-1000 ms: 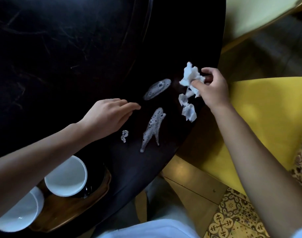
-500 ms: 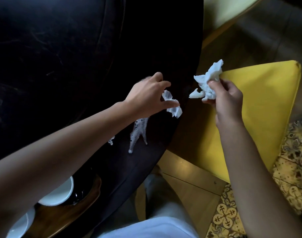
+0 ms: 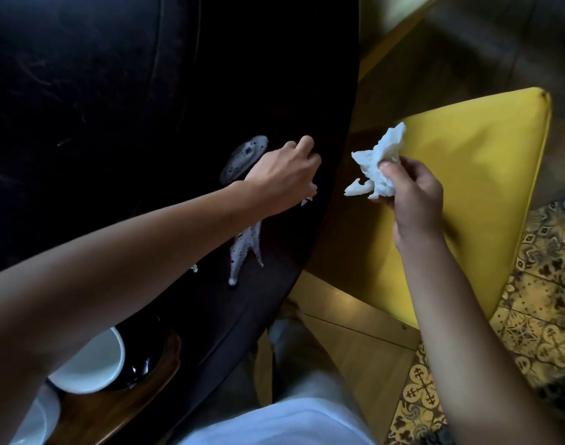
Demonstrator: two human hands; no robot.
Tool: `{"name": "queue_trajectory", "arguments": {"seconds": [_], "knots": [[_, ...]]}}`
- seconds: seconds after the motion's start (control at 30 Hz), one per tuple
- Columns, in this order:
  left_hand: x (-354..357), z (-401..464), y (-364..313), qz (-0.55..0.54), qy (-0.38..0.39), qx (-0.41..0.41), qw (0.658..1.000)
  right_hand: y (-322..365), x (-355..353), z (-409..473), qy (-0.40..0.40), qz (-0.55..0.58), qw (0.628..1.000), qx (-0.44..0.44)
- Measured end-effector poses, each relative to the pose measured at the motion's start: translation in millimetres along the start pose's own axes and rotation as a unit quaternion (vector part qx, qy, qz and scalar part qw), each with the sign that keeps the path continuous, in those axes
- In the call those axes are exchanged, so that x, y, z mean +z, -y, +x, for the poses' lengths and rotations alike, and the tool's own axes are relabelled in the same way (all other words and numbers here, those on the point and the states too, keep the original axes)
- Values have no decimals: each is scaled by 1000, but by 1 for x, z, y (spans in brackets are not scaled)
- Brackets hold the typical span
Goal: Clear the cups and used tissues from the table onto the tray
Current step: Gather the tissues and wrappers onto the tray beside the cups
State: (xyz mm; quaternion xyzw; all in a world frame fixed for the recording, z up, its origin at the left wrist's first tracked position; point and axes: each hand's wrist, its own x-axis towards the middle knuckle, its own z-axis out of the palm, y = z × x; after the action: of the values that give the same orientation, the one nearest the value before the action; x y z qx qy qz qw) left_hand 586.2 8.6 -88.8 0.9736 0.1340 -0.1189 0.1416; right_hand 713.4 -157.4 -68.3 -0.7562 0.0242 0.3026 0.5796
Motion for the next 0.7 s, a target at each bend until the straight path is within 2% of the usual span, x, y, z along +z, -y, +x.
{"name": "queue_trajectory", "arguments": {"seconds": [0.13,0.27,0.37,0.47,0.6,0.7], "knots": [[7,0,6,-28,-24,16,999,-2,5,-1,5,-1,1000,3],[1,-11,16,-103,-62,13,993,-3,12,-1,22,-10,1000,1],[-20,-34,26,-189,-95,-39,977,-4,18,-4,39,-23,999,4],[-38,-74,41,-227,-116,-106,961,-5,24,-8,57,-31,998,-2],[-37,-137,64,-212,-99,-190,953,-8,32,-18,81,-47,995,-20],[-28,-172,75,-180,-29,-196,963,-12,38,-24,93,-75,992,-34]]}}
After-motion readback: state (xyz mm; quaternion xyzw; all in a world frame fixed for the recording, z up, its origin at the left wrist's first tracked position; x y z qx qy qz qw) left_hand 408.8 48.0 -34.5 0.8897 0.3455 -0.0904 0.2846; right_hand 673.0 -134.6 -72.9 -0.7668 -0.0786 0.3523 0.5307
